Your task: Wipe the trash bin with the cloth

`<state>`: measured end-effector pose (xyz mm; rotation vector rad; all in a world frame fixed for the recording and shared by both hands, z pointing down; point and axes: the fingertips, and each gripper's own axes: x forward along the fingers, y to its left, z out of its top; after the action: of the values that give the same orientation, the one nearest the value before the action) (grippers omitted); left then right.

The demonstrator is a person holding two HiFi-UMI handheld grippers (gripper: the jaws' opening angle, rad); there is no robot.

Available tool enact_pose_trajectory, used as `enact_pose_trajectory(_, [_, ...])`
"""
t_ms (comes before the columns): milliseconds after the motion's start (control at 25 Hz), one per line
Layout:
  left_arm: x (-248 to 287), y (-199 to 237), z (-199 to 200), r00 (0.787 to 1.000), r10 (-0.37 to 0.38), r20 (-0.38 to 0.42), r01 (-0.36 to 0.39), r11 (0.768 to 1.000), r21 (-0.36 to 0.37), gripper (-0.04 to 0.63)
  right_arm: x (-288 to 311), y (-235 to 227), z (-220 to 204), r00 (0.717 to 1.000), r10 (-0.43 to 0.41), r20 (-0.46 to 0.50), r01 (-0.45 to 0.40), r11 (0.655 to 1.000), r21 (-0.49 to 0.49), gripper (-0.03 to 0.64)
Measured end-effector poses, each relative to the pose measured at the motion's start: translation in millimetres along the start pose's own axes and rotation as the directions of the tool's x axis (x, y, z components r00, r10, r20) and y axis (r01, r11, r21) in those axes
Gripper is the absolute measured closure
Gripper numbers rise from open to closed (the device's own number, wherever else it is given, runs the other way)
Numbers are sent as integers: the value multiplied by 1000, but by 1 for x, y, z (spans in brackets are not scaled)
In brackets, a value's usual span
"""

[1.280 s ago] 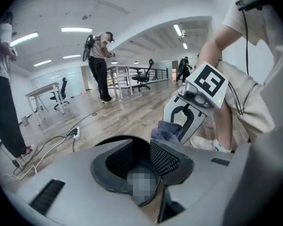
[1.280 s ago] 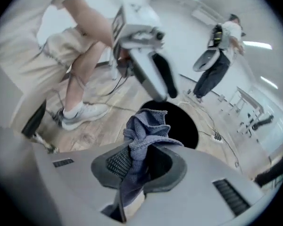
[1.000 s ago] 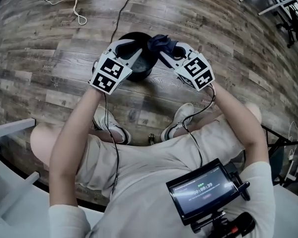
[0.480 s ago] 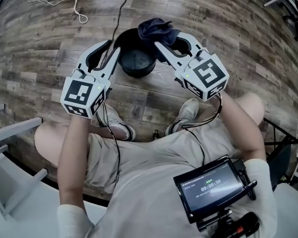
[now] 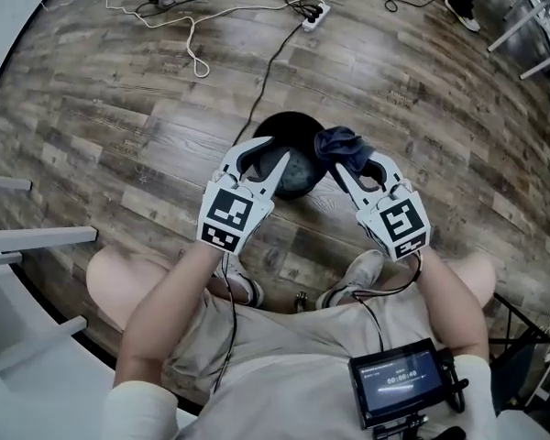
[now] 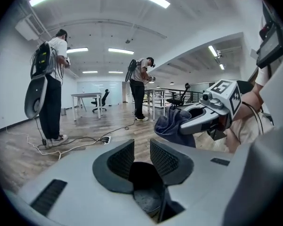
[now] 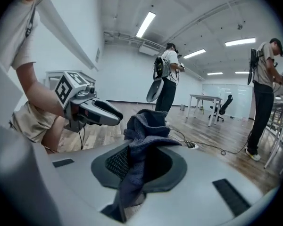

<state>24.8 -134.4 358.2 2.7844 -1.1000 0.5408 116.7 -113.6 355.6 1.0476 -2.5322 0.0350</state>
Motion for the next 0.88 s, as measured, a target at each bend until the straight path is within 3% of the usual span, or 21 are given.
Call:
enact_pose_trajectory(160, [15, -9, -9, 999, -12, -32, 13, 1000, 16, 480, 1, -10, 1, 1000, 14, -3, -13, 995, 99, 552])
enact_pose_trajectory(400, [15, -18, -29, 997, -40, -70, 41, 999, 8, 480, 5, -11, -3, 1000, 6, -21, -4, 993, 121, 552])
enact_pose_trajectory(880, [-6, -29, -31, 996, -64, -67, 66, 997, 28, 480, 1, 7, -4, 1000, 16, -19, -12, 976, 217, 552])
